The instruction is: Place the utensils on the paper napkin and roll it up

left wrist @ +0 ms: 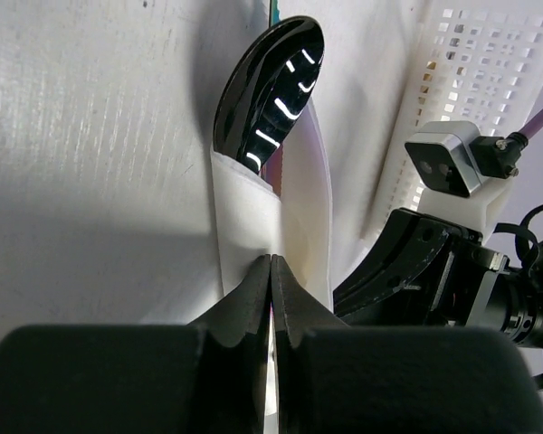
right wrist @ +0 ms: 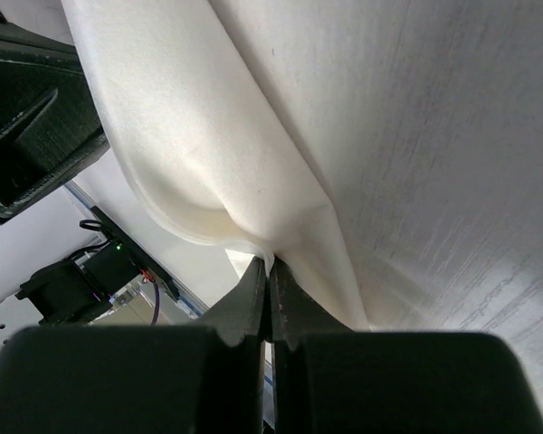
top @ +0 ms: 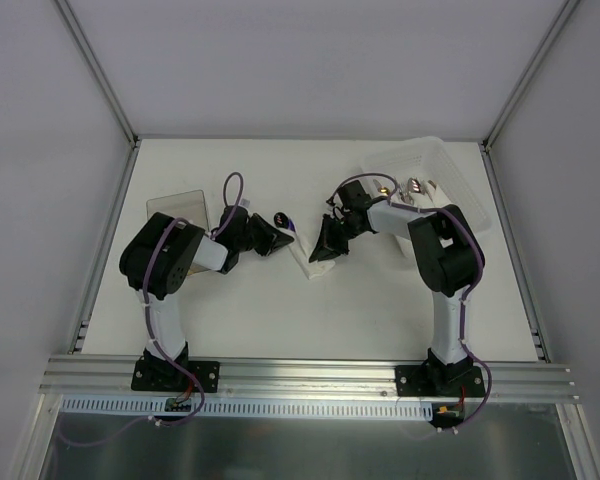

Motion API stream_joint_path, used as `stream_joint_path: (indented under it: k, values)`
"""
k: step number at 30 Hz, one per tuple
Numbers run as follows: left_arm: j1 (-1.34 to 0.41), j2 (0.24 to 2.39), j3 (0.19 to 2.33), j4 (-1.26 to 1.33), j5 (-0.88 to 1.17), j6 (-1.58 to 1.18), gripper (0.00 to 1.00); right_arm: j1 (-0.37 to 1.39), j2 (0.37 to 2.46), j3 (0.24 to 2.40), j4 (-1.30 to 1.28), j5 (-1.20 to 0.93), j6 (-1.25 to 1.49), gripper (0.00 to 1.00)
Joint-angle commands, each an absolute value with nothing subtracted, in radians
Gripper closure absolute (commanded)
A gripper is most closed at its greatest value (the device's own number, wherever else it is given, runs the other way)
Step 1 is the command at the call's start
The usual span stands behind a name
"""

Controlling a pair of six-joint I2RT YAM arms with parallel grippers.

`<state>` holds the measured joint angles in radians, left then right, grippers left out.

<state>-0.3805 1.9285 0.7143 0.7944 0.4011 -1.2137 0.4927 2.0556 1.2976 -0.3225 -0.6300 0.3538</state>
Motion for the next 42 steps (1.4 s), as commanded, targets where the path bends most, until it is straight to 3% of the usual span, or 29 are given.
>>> stream_joint_path:
  k: [1, 7, 26, 42]
  values:
    - [-0.39, 1.97, 0.715, 0.903, 0.4, -1.25, 1.0, 0.477, 2.106, 1.279, -0.422, -0.448, 0.285, 1.0]
    - [-0.388, 1.954, 0.709, 0.959, 0.41, -1.253, 1.0, 0.474, 2.109, 1.279, -0.426, -0.449, 0.282, 1.0]
    - [-0.385, 2.022, 0.752, 0.795, 0.37, -1.264, 1.0, 0.474, 2.12, 1.301, -0.453, -0.466, 0.253, 1.0]
    - [-0.385, 1.956, 0.755, 0.531, 0.275, -1.207, 1.0, 0.511, 2.051, 1.497, -0.537, -0.515, 0.216, 1.0]
